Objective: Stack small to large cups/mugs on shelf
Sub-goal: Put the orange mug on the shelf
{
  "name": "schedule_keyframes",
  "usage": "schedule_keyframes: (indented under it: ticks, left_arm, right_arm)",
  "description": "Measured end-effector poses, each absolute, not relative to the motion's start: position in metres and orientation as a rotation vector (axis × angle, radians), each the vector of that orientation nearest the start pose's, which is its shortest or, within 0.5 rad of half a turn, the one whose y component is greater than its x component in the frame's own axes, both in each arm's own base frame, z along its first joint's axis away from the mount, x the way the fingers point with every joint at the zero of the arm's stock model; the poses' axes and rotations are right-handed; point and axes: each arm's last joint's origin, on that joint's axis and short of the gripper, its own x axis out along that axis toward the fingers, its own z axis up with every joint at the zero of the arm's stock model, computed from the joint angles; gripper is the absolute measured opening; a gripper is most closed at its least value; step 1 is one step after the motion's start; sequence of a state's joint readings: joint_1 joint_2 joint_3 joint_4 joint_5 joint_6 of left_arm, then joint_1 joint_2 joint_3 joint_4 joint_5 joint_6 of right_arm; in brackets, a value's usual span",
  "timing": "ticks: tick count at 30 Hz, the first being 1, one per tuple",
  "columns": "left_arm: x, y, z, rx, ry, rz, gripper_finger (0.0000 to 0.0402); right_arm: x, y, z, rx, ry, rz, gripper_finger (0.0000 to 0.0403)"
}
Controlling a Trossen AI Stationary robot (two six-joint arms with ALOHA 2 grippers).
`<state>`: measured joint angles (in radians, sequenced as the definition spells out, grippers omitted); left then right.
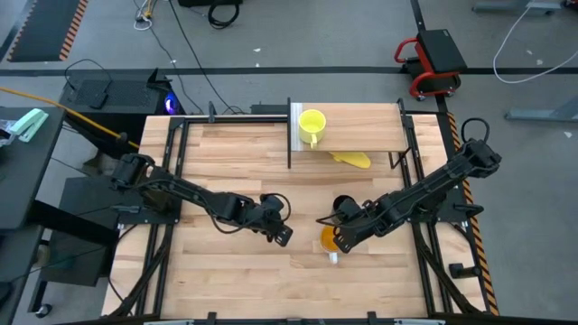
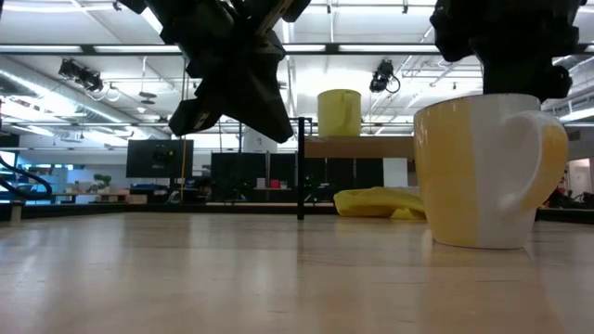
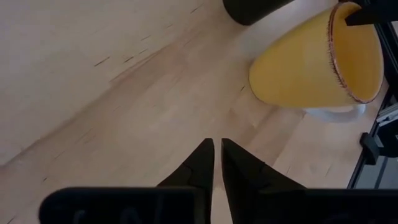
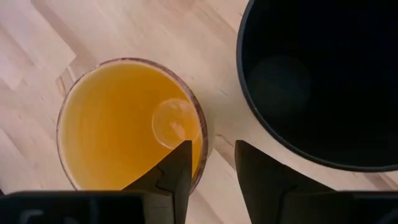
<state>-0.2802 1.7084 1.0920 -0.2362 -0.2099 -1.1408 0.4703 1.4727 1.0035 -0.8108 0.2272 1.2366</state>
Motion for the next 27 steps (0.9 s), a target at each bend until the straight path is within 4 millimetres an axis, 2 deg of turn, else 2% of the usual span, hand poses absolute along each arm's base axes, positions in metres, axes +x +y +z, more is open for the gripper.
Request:
schedule_keyframes:
  ticks: [8,14,21,27]
  left_arm:
    - [0.342,-0.092,0.200,-0.859,0.744,0.417,0.0029]
    - [0.342,-0.091,0.200,-0.847,0.722,0.439,0.0023]
    - [0.342,-0.091,0.200,-0.846,0.720,0.441,0.0032]
    - [0.342,-0.091,0.200,-0.846,0.721,0.442,0.0036]
  right_arm:
    - [0.248,0.110,0.212,0.655,1.115,-0.562,0.0106]
    - [0.253,0.110,0.204,0.626,1.147,-0.552,0.0067]
    - [0.252,0.110,0.206,0.622,1.140,-0.536,0.0019]
    - [0.251,0.109,0.211,0.641,1.128,-0.535,0.0019]
